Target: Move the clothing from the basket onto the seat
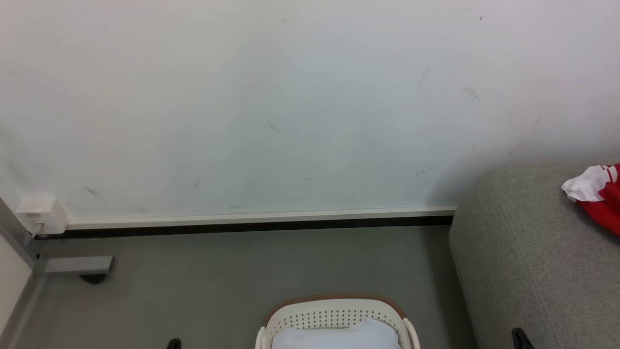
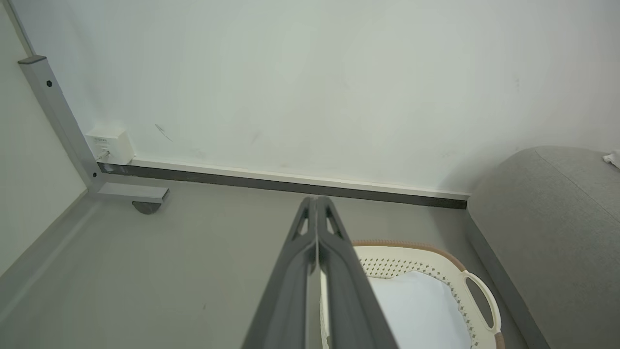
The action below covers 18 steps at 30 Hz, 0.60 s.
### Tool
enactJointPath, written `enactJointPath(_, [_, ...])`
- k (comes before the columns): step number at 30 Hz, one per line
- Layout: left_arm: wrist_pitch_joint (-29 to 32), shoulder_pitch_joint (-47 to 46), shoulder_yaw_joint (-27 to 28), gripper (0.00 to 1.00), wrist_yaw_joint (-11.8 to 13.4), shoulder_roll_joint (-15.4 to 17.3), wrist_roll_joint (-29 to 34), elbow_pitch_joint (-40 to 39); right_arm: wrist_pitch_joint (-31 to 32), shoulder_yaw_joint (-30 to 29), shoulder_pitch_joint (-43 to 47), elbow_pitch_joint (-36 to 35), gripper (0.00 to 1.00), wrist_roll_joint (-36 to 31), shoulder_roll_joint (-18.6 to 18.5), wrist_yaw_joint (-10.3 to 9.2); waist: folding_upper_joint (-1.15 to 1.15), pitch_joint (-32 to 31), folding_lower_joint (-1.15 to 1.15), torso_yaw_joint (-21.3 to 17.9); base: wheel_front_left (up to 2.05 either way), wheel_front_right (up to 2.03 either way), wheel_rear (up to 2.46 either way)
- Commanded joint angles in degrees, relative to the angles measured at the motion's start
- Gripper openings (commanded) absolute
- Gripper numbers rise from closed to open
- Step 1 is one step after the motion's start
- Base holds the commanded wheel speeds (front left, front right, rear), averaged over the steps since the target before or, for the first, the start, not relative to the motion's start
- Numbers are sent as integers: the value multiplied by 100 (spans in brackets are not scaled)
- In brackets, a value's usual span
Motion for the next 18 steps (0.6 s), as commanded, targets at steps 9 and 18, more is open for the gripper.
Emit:
enactJointPath(9, [290,-282,122,0,-90,30,-1248,-81,281,-99,-251,-176,0,1250,-45,-2,0,35,0,20,0,0,0])
enactJointPath(18, [500,-421,183,0,-154,32,-2159,-99,499,-150,-361,-246,0,2164,-52,-3,0,67,0,37,0,0,0])
